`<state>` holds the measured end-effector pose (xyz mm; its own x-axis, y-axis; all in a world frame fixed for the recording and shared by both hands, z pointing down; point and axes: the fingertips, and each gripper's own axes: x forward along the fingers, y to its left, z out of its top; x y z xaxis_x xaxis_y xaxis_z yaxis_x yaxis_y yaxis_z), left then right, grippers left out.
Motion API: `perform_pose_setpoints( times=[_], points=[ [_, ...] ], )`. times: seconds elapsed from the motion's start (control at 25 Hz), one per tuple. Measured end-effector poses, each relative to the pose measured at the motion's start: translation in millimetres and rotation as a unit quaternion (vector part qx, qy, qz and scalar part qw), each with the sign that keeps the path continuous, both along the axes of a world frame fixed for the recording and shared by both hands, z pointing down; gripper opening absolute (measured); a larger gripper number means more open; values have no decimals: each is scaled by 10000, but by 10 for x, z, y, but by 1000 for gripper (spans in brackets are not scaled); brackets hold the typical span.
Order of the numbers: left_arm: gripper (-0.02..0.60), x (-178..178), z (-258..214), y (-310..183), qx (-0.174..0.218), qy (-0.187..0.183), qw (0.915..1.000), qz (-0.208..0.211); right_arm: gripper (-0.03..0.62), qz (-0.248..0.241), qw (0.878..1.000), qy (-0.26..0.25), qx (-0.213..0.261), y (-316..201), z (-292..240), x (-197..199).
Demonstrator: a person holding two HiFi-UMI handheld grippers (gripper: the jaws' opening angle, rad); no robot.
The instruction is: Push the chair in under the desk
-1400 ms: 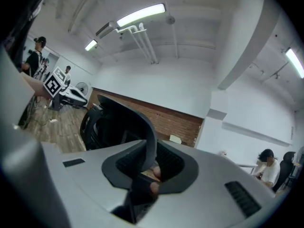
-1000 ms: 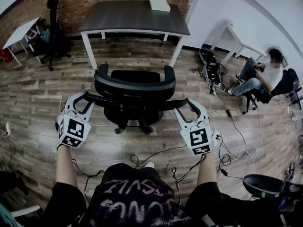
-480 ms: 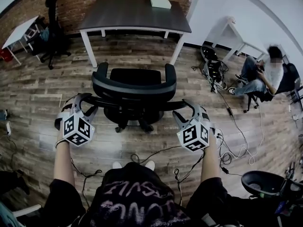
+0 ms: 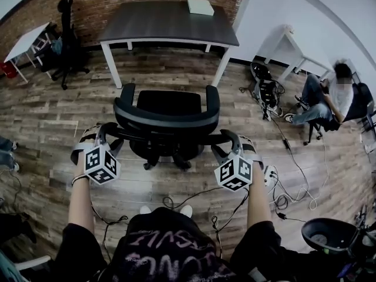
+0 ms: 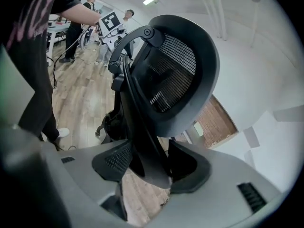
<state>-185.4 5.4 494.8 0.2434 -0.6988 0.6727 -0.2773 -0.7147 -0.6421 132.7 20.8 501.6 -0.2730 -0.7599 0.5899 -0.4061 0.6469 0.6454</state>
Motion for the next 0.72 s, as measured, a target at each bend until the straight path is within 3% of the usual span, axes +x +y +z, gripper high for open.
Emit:
perform_pose_setpoints(
  times=[0.72],
  points=[
    [222,52,-9,1,-4,-90,9986,-529,241,-322,9995,-23,41,-101,-22,61]
  ],
)
